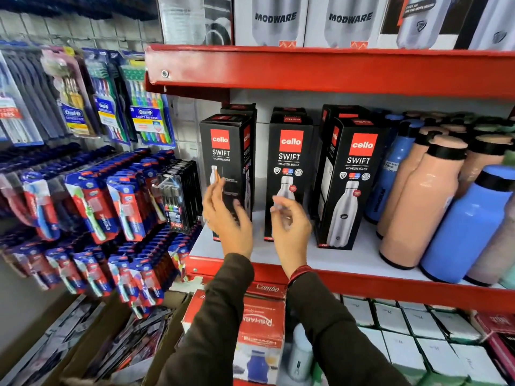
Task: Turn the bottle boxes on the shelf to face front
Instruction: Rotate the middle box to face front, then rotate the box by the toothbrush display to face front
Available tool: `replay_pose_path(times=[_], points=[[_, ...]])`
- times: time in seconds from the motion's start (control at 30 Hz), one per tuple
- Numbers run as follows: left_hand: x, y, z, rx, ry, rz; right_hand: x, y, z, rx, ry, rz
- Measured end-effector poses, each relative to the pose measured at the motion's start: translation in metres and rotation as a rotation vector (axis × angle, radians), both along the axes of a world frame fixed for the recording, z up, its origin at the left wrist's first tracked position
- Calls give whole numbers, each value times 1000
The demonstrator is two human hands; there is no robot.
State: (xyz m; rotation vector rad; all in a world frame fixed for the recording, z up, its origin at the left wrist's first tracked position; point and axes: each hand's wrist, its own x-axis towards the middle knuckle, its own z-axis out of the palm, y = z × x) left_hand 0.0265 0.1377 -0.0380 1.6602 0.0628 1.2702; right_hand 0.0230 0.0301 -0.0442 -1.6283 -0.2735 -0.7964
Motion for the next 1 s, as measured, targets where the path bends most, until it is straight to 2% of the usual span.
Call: replay_pose_path(times=[0.07, 0.2, 0.3, 0.37, 0.57, 0.73, 0.83, 1.0], points=[[4, 17, -1, -16, 80, -8, 0, 10, 3, -6, 80, 88], [20, 30, 0, -118, 326, -286, 7, 15, 13, -43, 234, 192], [20, 40, -7, -259, 464, -438, 7, 22, 9, -113, 311, 183], [25, 83, -26, -247, 501, -485, 5, 67, -9, -94, 356, 145], [22, 88, -29, -242, 423, -538, 7, 63, -9, -122, 358, 179], [10, 84, -25, -433, 344, -578, 9, 61, -3, -177, 341, 142], [7, 81, -20, -463, 284, -523, 13, 67, 5, -197, 316, 63], [6, 79, -22, -399, 205, -419, 18, 74, 11, -197, 296, -28]])
